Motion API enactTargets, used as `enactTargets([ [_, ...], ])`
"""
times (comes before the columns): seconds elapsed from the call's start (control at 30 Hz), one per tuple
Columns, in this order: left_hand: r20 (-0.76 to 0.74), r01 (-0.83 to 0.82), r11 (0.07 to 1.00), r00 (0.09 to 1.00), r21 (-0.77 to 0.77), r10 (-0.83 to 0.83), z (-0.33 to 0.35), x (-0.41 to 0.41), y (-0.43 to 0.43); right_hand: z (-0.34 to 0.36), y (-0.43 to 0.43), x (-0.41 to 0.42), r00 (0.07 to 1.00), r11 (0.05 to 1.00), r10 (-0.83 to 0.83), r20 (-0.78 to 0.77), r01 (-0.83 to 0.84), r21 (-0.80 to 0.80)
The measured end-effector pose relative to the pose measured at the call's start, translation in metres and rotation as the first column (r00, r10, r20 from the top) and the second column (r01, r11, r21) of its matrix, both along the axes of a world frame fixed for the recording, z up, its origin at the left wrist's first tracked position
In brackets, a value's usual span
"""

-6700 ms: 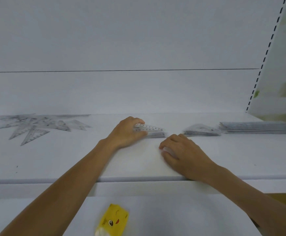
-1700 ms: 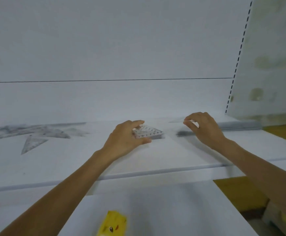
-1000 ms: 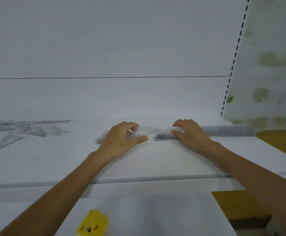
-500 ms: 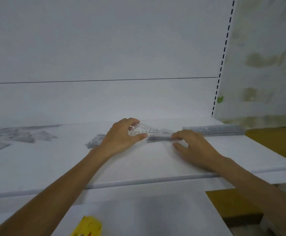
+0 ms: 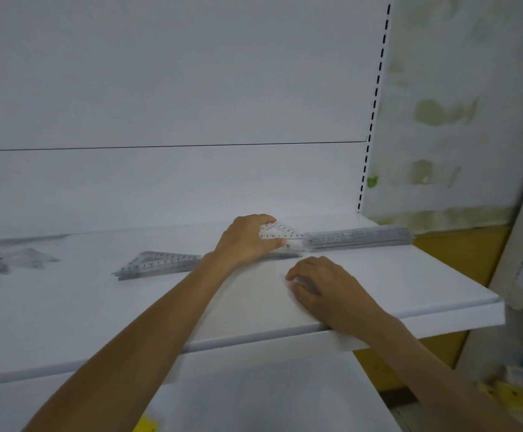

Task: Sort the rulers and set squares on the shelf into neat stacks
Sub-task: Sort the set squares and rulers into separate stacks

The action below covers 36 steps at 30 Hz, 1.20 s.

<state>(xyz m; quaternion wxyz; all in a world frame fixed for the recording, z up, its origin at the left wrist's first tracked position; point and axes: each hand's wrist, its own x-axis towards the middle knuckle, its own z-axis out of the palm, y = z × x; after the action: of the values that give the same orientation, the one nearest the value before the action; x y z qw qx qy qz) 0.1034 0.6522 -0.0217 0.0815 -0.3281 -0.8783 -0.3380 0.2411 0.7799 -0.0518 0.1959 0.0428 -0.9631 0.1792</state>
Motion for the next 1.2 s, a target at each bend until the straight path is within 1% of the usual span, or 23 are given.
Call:
enactTargets([
  [0.07,0.028,0.023,1.0,0.999,0.006,-0.023,-0.008,0.0,0.001,-0.001,0.001,-0.001,1.0,1.0,0.007,-0.002,-0.007,0.001],
  [0.17,0.009,0.07,0.994,0.998,-0.086,-0.07,-0.016,-0.004,0.0,-0.002,0.002,-0.003,1.0,1.0,0.003,0.004,-0.003,0.0],
  [0.37,-0.025,0.052,0.993,0.998,-0.103,-0.055,-0.018,-0.012,-0.001,-0.005,0.005,-0.006,1.0,1.0,0.005,-0.006,-0.005,0.006],
  [0.53,-0.117,0.048,0.993,0.991,-0.105,-0.06,-0.016,-0.006,-0.002,-0.002,0.004,-0.003,1.0,1.0,0.02,0.003,-0.02,-0.02],
  [0.57,-0.131,0.049,0.994,0.99,-0.096,-0.061,-0.014,-0.003,-0.003,0.0,0.004,-0.002,1.0,0.999,0.012,0.011,-0.012,-0.042],
  [0.63,-0.149,0.048,0.995,0.987,-0.09,-0.061,-0.007,0.004,-0.007,0.006,0.006,-0.001,1.0,0.982,-0.031,-0.003,0.03,-0.186],
  [0.7,-0.181,0.046,0.99,0.981,-0.134,-0.07,0.001,0.009,-0.017,0.015,0.006,0.0,0.995,0.931,-0.067,-0.074,0.035,-0.363],
  [0.73,-0.187,0.044,0.987,0.98,-0.154,-0.073,0.006,0.01,-0.027,0.019,0.003,-0.001,0.991,0.921,-0.063,-0.115,0.014,-0.389],
  [0.83,-0.165,0.012,0.988,0.986,-0.152,-0.038,0.02,0.014,-0.077,0.034,-0.023,-0.017,0.985,0.939,0.005,-0.171,-0.064,-0.338],
  [0.9,-0.17,-0.06,0.991,0.985,-0.117,0.039,0.024,0.019,-0.124,0.047,-0.057,-0.037,0.976,0.942,0.061,-0.208,-0.124,-0.31],
  [1.0,-0.183,-0.17,0.984,0.97,-0.044,0.159,0.019,0.029,-0.203,0.064,-0.128,-0.073,0.949,0.946,0.173,-0.265,-0.235,-0.223],
  [1.07,-0.19,-0.24,0.971,0.954,-0.024,0.231,0.011,0.037,-0.257,0.065,-0.177,-0.095,0.945,0.943,0.235,-0.228,-0.278,-0.182],
  [1.2,-0.147,-0.372,0.928,0.919,-0.021,0.366,-0.003,0.048,-0.361,0.048,-0.269,-0.126,0.962,0.952,0.27,-0.045,-0.274,-0.139],
])
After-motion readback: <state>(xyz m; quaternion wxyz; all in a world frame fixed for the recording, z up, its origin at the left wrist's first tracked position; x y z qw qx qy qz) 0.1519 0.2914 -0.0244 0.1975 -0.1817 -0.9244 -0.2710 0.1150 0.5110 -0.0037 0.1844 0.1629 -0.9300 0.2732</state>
